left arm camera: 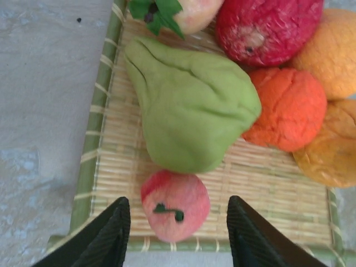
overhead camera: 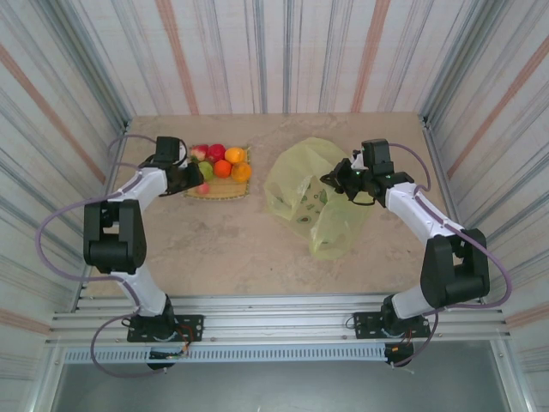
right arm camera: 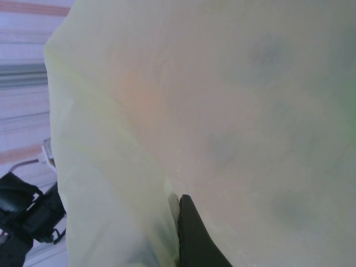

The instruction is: Place the fruits into the plastic bag

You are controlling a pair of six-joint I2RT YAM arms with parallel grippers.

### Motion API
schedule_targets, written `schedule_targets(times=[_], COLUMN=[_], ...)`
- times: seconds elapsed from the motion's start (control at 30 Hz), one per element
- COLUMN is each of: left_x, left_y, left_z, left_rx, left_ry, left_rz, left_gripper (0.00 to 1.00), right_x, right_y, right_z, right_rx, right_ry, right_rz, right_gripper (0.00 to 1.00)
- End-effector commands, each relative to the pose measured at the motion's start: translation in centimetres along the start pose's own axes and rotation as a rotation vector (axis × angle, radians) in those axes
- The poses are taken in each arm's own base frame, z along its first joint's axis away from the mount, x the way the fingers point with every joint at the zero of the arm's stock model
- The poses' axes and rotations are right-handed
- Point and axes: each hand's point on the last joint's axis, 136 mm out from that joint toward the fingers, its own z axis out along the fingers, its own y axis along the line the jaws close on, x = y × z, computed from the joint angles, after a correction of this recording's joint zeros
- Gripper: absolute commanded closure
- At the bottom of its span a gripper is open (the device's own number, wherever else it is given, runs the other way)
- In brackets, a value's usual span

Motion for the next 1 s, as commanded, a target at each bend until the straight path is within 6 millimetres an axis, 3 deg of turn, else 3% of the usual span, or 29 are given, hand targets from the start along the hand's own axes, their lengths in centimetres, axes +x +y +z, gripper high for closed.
schedule_targets(times=[0.0,0.27,0.5,0.67,0.83,0.97], left_x=[-0.5,-0.6,-0.2,0.0,0.2,1.2], left_y=[0.0,0.1,0.4,0.2,-0.5,-2.4], left_z=[0.2,0.9,0.4,-1.3,-4.2,-7.1], left_rx=[-0.027,-0.034,-0.047,-0.04,-0.024,0.027], left_ry=[0.011,0.027,0.028,0.002,-0.048,-0.083], left_rz=[0.045,0.066,0.072,0.07,0.069,0.089], left_gripper=[0.56,0.79,0.91,1.0,1.0,1.0], right_x=[-0.6,-0.6,-0.5,-0.6,-0.5,-0.6], right_y=[0.7,0.4,0.4,0.3,0.5,0.8], right_z=[0.0,0.1,0.1,0.1,0.0,-0.3], right_rx=[-0.018,-0.015,-0.013,-0.011,-0.016,-0.019], right_ry=[0.002,0.002,0.004,0.001,0.003,-0.007], right_rz=[-0.021,-0.014,-0.008,-0.008,-0.006,-0.009], right_gripper=[1.0,1.0,1.0,1.0,1.0,1.0])
